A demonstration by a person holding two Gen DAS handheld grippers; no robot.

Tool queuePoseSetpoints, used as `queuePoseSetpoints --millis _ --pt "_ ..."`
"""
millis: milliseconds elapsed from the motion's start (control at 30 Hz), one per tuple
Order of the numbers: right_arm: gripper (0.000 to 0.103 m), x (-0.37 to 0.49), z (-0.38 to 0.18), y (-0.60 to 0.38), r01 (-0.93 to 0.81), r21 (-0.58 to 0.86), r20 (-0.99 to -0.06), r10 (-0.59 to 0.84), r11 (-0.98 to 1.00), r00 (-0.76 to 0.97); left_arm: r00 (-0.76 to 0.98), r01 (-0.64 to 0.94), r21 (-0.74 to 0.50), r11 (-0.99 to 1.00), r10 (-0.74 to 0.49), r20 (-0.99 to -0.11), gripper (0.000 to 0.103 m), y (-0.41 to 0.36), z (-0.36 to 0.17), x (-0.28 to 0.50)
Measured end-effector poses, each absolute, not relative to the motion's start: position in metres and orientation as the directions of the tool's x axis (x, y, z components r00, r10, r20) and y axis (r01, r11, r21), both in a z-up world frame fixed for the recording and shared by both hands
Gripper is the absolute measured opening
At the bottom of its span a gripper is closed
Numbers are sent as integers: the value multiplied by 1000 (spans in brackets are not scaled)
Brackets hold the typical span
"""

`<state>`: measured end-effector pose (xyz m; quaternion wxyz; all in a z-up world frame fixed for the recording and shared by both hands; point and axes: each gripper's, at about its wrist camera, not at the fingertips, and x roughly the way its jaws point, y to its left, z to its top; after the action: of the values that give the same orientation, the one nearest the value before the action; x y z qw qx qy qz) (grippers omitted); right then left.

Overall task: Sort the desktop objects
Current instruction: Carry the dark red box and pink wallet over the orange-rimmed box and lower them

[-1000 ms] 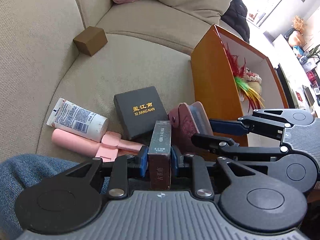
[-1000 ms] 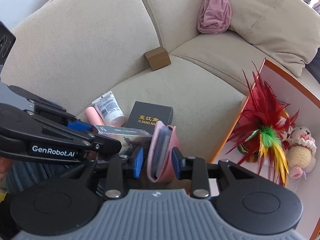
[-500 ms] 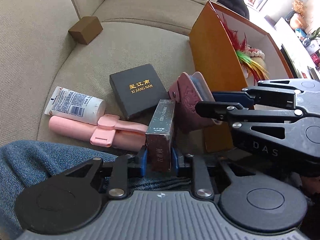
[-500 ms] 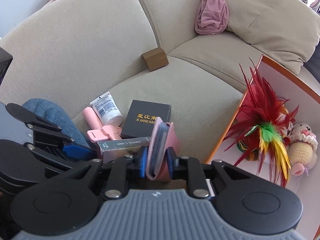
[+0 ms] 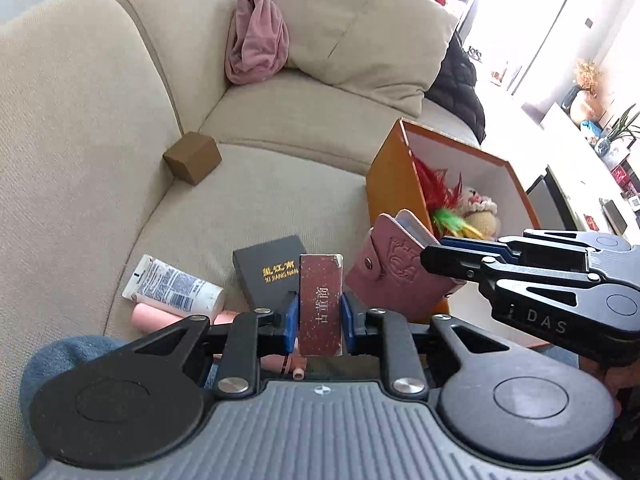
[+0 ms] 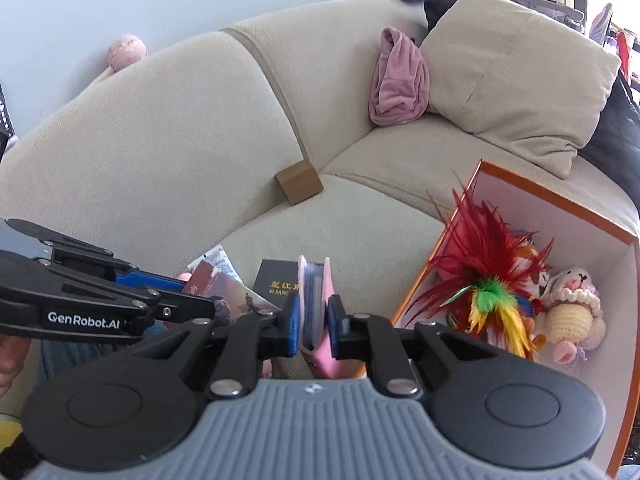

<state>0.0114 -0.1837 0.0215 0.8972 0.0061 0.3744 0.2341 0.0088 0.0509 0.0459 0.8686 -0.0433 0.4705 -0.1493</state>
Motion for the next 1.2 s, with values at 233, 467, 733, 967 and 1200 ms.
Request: queuePoseSetpoints --millis 233,467,733,967,1200 --pt "14 -9 71 -220 -380 247 -552 452 891 700 585 288 -250 925 -376 -719 25 33 91 7" --pt "14 -29 88 -265 -257 218 -529 335 942 780 546 413 -294 862 -493 -678 25 -17 99 13" --pt "14 -26 63 -328 -38 203 -619 158 978 770 409 489 -368 791 -581 -704 25 -78 67 34" --pt "14 -13 23 -349 34 212 -685 124 977 717 289 483 -389 784 -562 -775 25 -127 15 59" --pt "14 9 -2 -354 68 185 -719 88 980 689 245 462 -369 807 -516 -821 25 -152 -15 87"
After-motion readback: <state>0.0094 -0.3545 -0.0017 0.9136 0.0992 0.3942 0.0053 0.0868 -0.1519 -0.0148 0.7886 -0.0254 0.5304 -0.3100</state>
